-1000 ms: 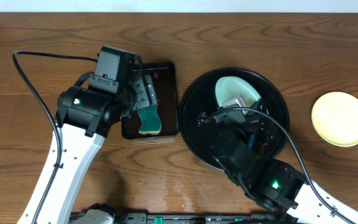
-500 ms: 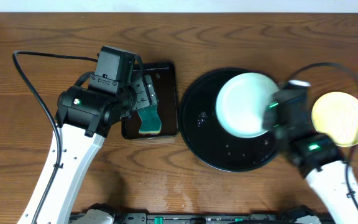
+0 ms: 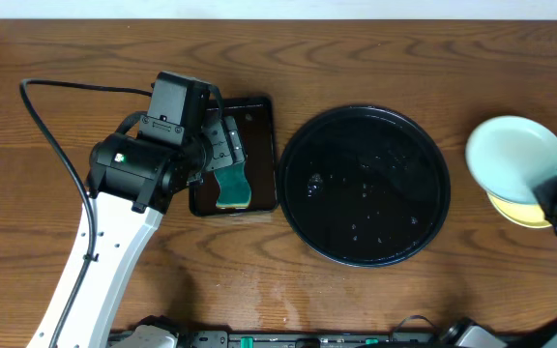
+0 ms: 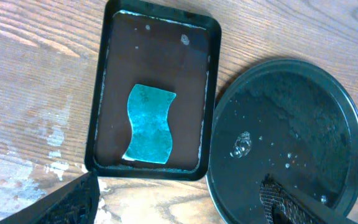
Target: Clean dirty plates on tray and stack at the side
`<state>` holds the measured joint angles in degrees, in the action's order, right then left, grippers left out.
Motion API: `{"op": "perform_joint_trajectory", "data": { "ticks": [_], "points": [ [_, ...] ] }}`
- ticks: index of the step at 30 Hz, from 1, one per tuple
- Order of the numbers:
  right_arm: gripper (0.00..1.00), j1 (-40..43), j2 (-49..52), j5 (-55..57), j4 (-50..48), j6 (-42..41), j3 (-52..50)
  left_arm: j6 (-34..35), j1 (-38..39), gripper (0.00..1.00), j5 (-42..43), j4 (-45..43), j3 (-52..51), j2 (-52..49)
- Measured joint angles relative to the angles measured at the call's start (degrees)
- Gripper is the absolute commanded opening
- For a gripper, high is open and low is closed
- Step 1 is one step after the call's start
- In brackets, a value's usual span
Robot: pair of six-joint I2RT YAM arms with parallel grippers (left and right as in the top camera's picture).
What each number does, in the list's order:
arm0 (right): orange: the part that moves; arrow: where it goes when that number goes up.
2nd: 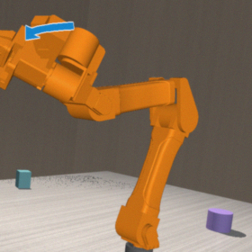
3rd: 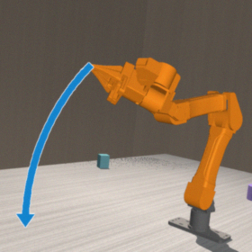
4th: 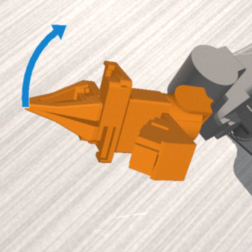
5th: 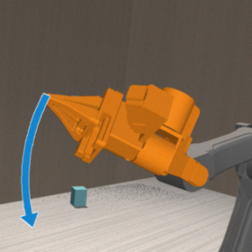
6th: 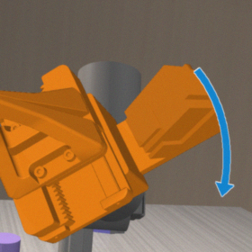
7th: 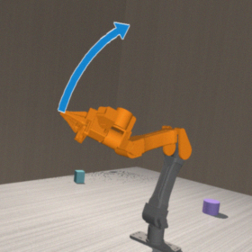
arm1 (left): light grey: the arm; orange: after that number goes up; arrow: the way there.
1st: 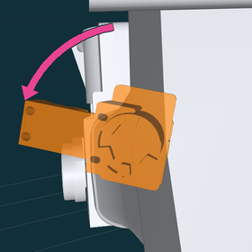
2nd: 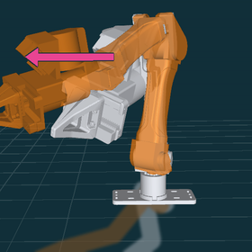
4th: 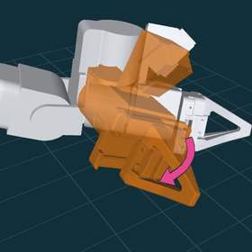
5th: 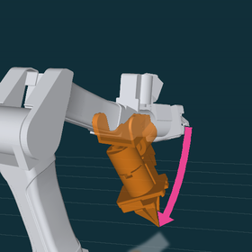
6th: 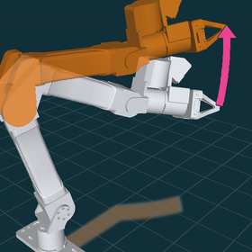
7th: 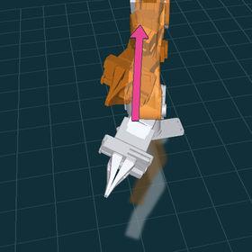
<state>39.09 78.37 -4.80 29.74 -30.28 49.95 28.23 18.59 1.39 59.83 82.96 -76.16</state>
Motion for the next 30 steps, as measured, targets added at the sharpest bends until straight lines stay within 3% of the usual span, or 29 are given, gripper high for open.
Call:
{"op": "perform_joint_trajectory", "data": {
  "ticks": [6, 8, 9, 11, 16, 20, 28, 29, 30],
  "points": [
    [0.04, 4.6, 9.3, -0.4, -5.8, -1.0, 0.0, 0.0, 0.0, 0.83, 0.0, 0.0, 0.0, 0.0],
    [0.36, 5.1, 11.3, -0.3, -6.9, -1.0, 0.0, 0.0, 0.0, 0.83, 0.0, 0.0, 0.0, 0.0],
    [0.45, 5.3, 11.9, -0.5, -7.1, -0.9, 0.0, 0.0, 0.0, 0.83, 0.0, 0.0, 0.0, 0.0],
    [0.50, 5.4, 12.1, -1.7, -7.6, -0.4, 0.0, 0.0, 0.0, 0.83, 0.0, 0.0, 0.0, 0.0],
    [0.54, 5.2, 9.2, -7.9, -7.2, 1.4, 1.7, 0.0, 0.0, 0.83, 0.0, 0.0, 0.0, 0.0],
    [0.54, 2.5, 1.1, -15.9, -7.1, 2.4, 3.9, 0.0, 0.0, 0.83, 0.0, 0.0, 0.0, 0.0],
    [0.57, -17.5, -17.8, -26.1, 3.2, 10.1, 5.1, 0.0, 0.0, 0.83, 0.0, 0.0, 0.0, 0.0],
    [0.66, -20.9, -20.0, -26.7, 4.1, 11.5, 5.1, 0.0, 0.0, 0.83, 0.0, 0.0, 0.0, 0.0],
    [0.99, -23.8, -21.9, -27.2, 4.9, 12.9, 5.1, 0.0, 0.0, 0.83, 0.0, 0.0, 0.0, 0.0]
  ]
}}
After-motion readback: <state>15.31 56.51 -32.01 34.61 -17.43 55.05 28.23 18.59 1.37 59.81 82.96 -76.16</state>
